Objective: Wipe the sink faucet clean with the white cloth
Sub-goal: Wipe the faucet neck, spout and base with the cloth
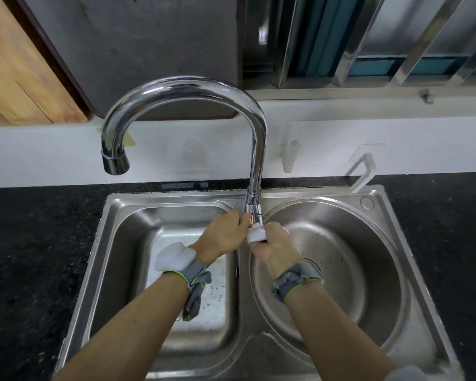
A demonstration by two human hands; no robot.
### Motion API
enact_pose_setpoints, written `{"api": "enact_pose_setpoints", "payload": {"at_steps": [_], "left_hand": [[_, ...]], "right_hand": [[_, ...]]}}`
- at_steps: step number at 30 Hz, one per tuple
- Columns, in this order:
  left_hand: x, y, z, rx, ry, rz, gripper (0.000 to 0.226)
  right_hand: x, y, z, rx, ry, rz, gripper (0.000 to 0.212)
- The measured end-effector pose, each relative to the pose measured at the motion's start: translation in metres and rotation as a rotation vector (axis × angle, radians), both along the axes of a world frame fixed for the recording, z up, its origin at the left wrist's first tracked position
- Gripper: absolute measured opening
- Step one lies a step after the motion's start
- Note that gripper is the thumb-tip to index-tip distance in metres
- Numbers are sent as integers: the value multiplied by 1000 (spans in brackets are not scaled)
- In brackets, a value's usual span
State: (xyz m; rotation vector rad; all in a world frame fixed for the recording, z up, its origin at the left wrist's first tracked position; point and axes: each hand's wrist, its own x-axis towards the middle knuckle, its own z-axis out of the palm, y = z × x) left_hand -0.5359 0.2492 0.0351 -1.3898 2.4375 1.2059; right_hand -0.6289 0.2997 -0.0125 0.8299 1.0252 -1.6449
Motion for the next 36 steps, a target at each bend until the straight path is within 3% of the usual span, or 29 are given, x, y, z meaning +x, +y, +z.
{"api": "enact_pose_setpoints", "payload": {"at_steps": [3, 5, 7, 10, 14, 17, 23, 36], "left_hand": [[4, 2, 6, 25, 17, -3, 39], [7, 2, 8, 11, 14, -14, 42], [6, 1, 9, 9, 9, -21, 43], [5, 1, 7, 0, 12, -19, 43], [7, 0, 6, 0, 37, 16, 46], [10, -1, 9, -12, 79, 48, 49], [13, -4, 14, -5, 173, 139, 51], [28, -10, 15, -229, 295, 368, 40]], "right_hand": [[-1, 4, -8, -89, 9, 45, 8], [0, 8, -6, -117, 0, 45, 18], [-2, 14, -4, -142, -16, 22, 11], [0, 18, 0, -137, -34, -14, 34], [10, 9, 12, -9, 46, -36, 26], [19, 3, 24, -2, 89, -81, 35], [33, -2, 47, 60, 225, 32, 35], [50, -1, 77, 11, 384, 254, 32]]}}
